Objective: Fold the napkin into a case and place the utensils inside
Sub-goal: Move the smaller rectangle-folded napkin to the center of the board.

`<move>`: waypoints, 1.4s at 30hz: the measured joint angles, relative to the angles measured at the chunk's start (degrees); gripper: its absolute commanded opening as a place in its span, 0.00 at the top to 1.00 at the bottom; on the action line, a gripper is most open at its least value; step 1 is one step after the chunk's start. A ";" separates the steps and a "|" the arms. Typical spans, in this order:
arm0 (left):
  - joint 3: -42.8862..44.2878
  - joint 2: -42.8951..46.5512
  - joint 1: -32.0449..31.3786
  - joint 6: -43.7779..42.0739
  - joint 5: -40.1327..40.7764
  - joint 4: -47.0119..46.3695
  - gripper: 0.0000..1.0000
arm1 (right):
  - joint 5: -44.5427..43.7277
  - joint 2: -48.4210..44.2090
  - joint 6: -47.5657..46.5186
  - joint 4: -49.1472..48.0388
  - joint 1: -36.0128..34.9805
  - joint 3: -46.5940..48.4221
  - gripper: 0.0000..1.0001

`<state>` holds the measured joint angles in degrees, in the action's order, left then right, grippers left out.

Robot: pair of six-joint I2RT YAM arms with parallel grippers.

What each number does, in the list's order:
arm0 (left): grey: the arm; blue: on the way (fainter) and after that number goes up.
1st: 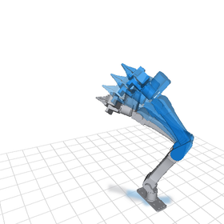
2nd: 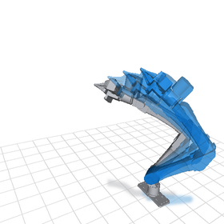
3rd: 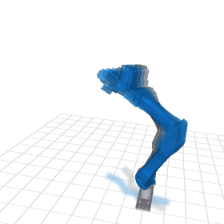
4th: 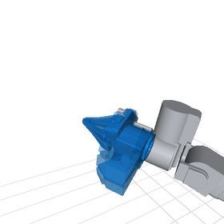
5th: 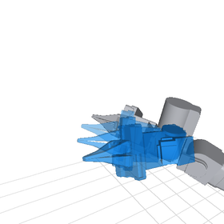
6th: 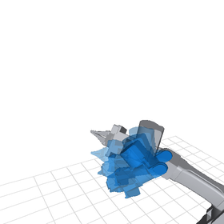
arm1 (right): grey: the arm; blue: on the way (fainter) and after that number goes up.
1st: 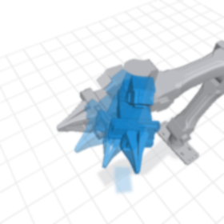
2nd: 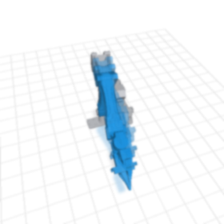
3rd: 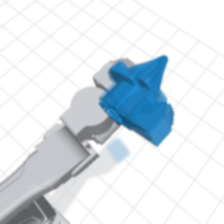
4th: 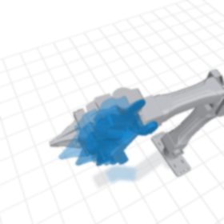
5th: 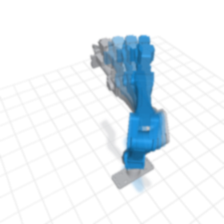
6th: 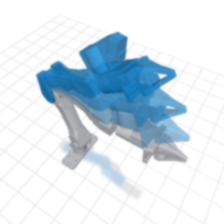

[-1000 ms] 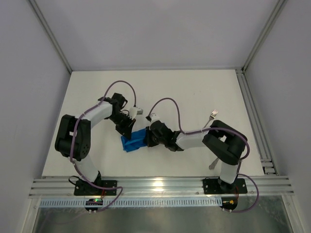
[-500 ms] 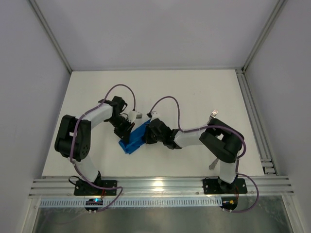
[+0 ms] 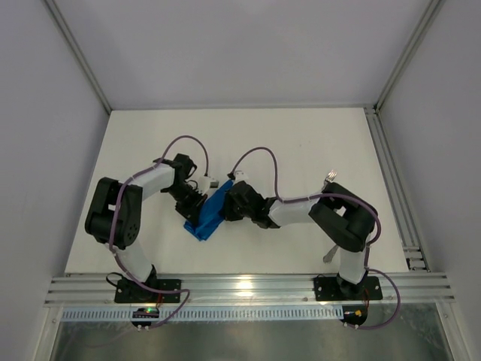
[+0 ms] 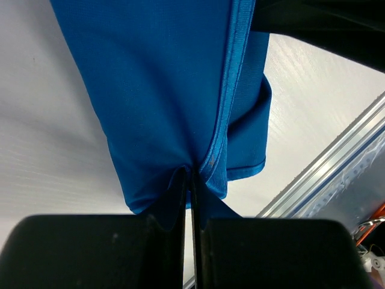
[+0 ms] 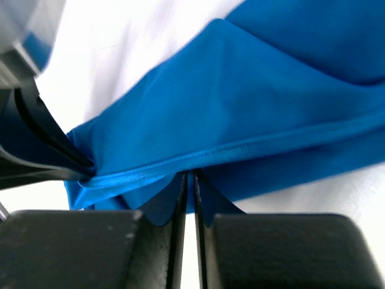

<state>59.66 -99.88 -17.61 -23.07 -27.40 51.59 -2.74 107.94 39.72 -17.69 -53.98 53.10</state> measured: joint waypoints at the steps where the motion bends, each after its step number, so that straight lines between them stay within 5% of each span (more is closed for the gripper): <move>1: 0.00 -0.04 0.00 0.17 0.07 -0.22 1.00 | -0.02 -0.44 -0.04 0.72 0.11 -0.04 0.85; 7: -0.02 -0.02 -0.02 1.46 0.81 -1.31 1.00 | 2.60 -4.42 0.48 4.52 2.54 -1.70 0.65; 19: -0.02 -0.02 -0.17 1.95 0.87 -1.92 1.00 | 7.76 -6.86 7.89 0.57 4.22 -4.44 0.48; 42: -0.66 1.79 -1.49 1.66 1.40 -3.04 1.00 | 8.26 2.80 17.66 -5.05 4.92 1.14 0.53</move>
<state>59.00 -98.08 -19.09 -21.41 -26.00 48.56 5.52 110.74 57.39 -22.74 -49.06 54.24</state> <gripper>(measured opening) 0.008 0.499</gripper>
